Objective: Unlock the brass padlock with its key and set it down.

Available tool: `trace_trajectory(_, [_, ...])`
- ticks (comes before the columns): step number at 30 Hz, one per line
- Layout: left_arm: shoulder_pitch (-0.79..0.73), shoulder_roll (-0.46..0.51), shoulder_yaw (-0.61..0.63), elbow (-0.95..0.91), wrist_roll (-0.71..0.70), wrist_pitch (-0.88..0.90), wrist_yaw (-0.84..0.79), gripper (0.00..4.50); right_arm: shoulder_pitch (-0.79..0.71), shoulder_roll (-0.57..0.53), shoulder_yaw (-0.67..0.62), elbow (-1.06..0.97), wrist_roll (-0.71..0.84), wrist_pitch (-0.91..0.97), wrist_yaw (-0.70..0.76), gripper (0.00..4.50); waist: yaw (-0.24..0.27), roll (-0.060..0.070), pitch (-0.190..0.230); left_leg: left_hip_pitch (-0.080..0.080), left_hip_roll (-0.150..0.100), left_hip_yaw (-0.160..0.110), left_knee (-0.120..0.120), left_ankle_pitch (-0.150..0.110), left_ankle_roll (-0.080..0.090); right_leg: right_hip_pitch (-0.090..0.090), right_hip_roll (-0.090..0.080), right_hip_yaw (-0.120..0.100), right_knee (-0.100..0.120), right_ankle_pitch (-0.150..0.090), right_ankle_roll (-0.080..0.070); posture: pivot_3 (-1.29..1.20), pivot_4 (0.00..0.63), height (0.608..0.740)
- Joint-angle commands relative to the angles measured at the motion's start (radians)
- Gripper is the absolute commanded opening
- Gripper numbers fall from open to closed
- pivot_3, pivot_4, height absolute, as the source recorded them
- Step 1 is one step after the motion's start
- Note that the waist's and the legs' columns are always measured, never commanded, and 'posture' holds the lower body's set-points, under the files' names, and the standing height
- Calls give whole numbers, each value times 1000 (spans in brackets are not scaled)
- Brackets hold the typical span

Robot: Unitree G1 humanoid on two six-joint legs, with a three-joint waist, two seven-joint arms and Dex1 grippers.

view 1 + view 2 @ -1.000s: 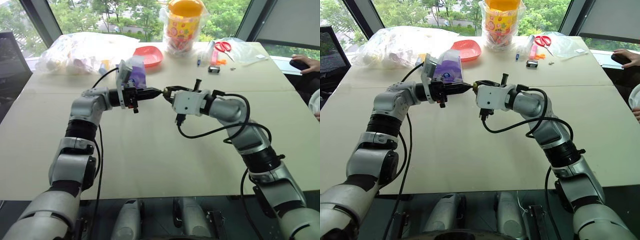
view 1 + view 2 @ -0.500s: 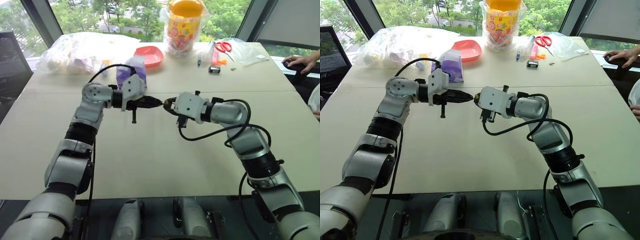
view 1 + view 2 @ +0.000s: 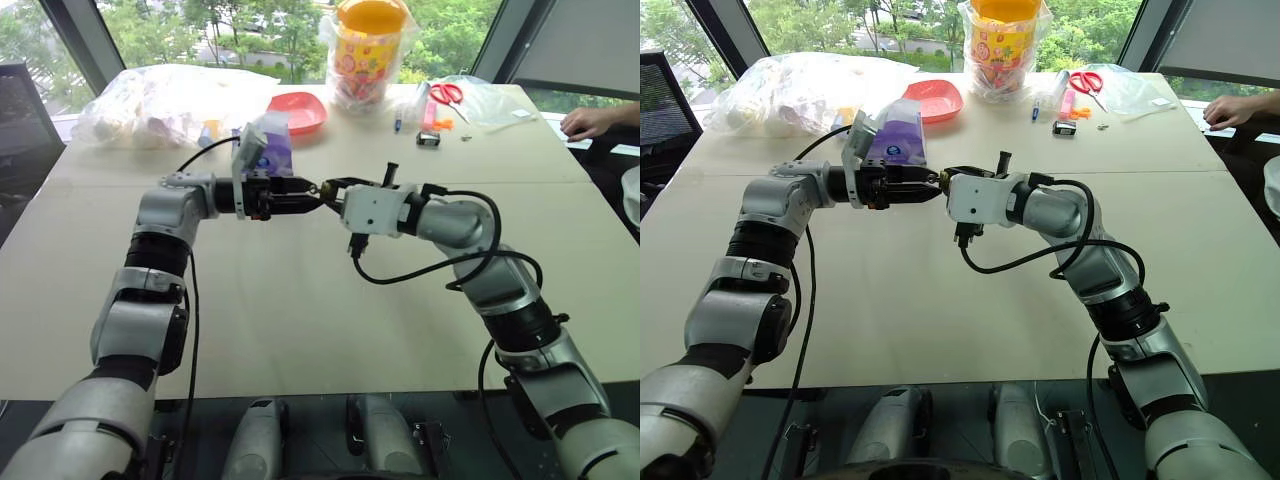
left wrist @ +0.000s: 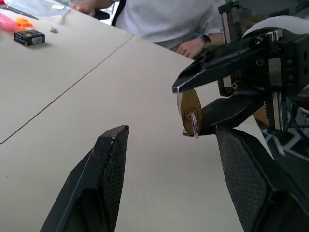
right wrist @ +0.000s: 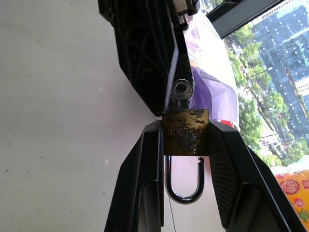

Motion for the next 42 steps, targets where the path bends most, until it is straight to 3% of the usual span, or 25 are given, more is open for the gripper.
trace_trajectory(1, [-40, -9, 25, -21, -21, -7, 3, 2906, -31, 2, -7, -23, -8, -19, -14, 717, 0, 0, 0, 0, 0, 0, 0, 0, 0, 0, 0, 0, 0, 0, 0, 0, 150, 740])
trace_trajectory(6, [-40, -23, 8, -9, -5, -25, 0, 2906, -35, 7, 0, -21, -15, -21, -16, 717, -2, 0, 0, 0, 0, 0, 0, 0, 0, 0, 0, 0, 0, 0, 0, 0, 150, 740])
trace_trajectory(10, [-38, -30, -7, -4, 6, -34, -11, 1694, -35, 11, 1, -24, -21, -19, -15, 717, -1, 0, 0, 0, 0, 0, 0, 0, 0, 0, 0, 0, 0, 0, 0, 0, 150, 740])
trace_trajectory(14, [-33, -32, -18, -2, 19, -42, -21, 19, -36, 11, 2, -27, -24, -18, -16, 717, -1, 0, 0, 0, 0, 0, 0, 0, 0, 0, 0, 0, 0, 0, 0, 0, 150, 740])
trace_trajectory(19, [-35, -34, -16, 8, 30, -52, -14, 19, -35, 12, 0, -35, -24, -8, -14, 717, -1, 0, 0, 0, 0, 0, 0, 0, 0, 0, 0, 0, 0, 0, 0, 0, 150, 740])
trace_trajectory(26, [-24, -29, 4, 6, 33, -57, 2, 0, -1, -28, -34, -38, -14, 37, -2, 4136, 0, 0, 0, 0, 0, 0, 0, 0, 0, 0, 0, 0, 0, 0, 0, 0, 150, 740])
trace_trajectory(27, [-18, -27, 6, -2, 32, -53, 4, 0, 9, -38, -45, -42, -22, 47, -13, 4430, 1, 0, 0, 0, 0, 0, 0, 0, 0, 0, 0, 0, 0, 0, 0, 0, 150, 740])
trace_trajectory(29, [-7, -22, 13, -17, 25, -41, 11, 0, 38, -47, -74, -62, -7, 108, -17, 4430, 1, 0, 0, 0, 0, 0, 0, 0, 0, 0, 0, 0, 0, 0, 0, 0, 150, 740])
trace_trajectory(30, [-1, -19, 18, -27, 20, -33, 14, 0, 58, -27, -110, -90, 33, 165, -26, 4247, 1, 0, 0, 0, 0, 0, 0, 0, 0, 0, 0, 0, 0, 0, 0, 0, 150, 740])
trace_trajectory(34, [22, -11, 28, -67, 2, -2, 20, 0, 97, 103, -248, -203, 242, 395, -55, 2315, -3, 0, 0, 0, 0, 0, 0, 0, 0, 0, 0, 0, 0, 0, 0, 0, 150, 740])
trace_trajectory(38, [38, -14, 16, -89, 0, 6, 26, 0, 116, 98, -239, -239, 287, 460, -42, 264, 0, 0, 0, 1, 1, 0, 0, 0, 0, 0, 0, 0, 2, 0, 0, 0, 150, 740])
trace_trajectory(42, [37, -19, 10, -103, -1, 11, 26, 0, 111, 102, -219, -276, 343, 548, -41, 118, 1, 0, 0, 1, 0, 0, 0, 0, 0, 1, 0, 0, 2, 0, -1, 0, 150, 740])
